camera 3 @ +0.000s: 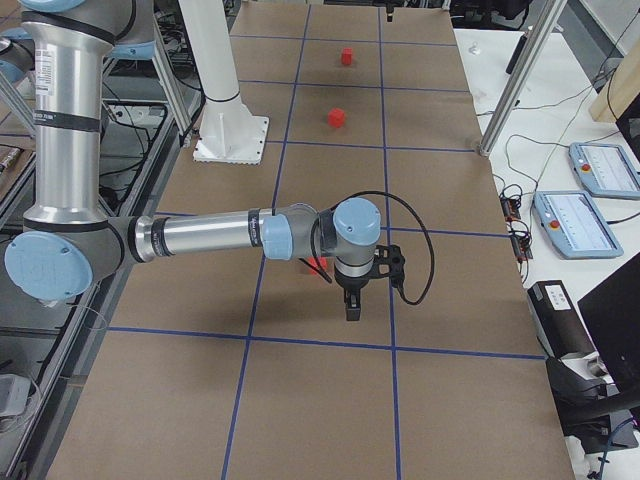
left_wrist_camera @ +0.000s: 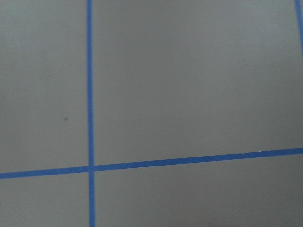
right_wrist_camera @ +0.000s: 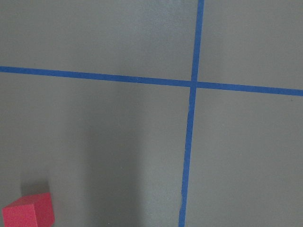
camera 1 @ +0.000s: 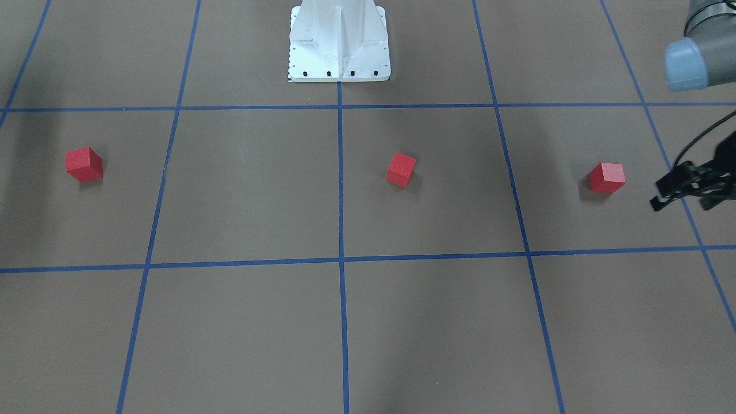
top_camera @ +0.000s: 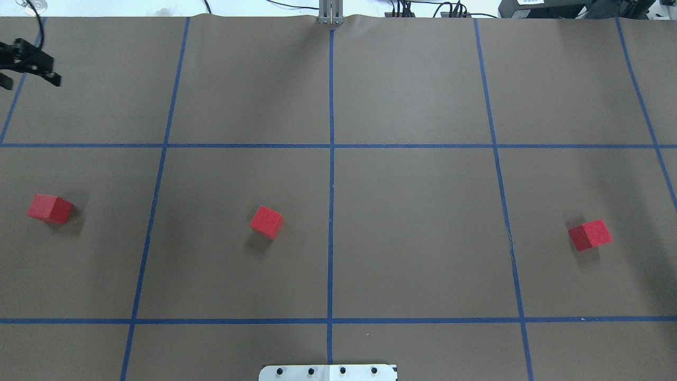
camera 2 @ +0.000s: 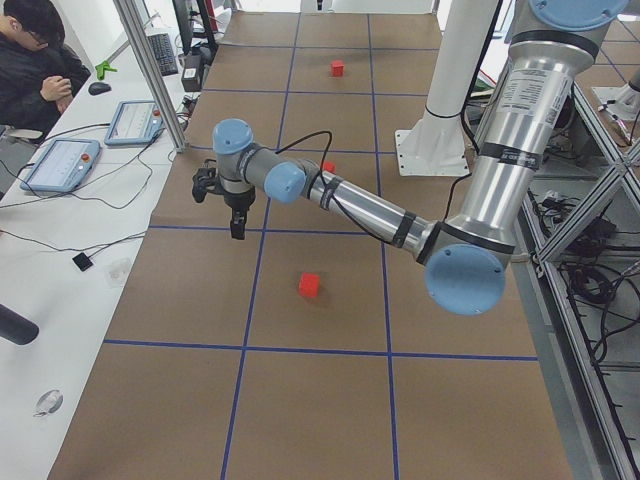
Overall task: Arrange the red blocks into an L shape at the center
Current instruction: 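Move the left gripper over the red cube in the middle-left cell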
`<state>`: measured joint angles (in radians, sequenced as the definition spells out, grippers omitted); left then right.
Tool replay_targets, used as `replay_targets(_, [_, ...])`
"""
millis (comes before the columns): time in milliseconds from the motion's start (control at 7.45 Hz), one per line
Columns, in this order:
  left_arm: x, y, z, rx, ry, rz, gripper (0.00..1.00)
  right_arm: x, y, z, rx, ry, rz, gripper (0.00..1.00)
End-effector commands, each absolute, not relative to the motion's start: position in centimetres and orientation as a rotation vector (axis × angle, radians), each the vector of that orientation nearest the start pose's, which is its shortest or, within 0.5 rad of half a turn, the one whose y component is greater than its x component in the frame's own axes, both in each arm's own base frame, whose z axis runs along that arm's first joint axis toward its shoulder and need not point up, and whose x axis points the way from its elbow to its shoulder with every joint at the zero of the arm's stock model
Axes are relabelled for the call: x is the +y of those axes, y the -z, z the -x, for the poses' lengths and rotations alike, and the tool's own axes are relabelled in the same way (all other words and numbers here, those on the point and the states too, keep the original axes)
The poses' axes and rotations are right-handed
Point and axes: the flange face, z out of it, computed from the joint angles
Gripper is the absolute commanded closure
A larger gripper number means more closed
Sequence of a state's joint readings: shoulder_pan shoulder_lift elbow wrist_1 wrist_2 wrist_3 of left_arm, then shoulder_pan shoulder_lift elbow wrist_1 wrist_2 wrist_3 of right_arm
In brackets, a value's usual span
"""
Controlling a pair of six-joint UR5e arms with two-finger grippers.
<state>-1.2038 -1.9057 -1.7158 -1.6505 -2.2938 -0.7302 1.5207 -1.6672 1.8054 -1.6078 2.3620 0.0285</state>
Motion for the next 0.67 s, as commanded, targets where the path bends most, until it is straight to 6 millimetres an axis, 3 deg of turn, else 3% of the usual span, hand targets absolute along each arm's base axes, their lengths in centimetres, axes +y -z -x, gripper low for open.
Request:
replay_targets(0, [-57.0,-30.2,-29.4,0.912,0.235,-0.028,0.01,-45.8,-59.0,-3.9,-0.793,0.063,-0.068,0.0])
replay_targets(268, [-50.9,-23.0,-39.3,0.945,0.065,-0.128,0.01,-45.8,-59.0,-3.9,-0.793,0.064,-0.068,0.0])
replay_targets(402, [-48.7,-21.8,-41.9,0.95,-0.001,-0.158,0.02,-45.9,-59.0,-3.9,-0.791,0.064,-0.07,0.0])
replay_targets(537, [-46.9,-20.8,-42.8,0.928,-0.166,-0.281,0.02,-45.8,-59.0,-3.9,-0.788,0.063,-0.068,0.0])
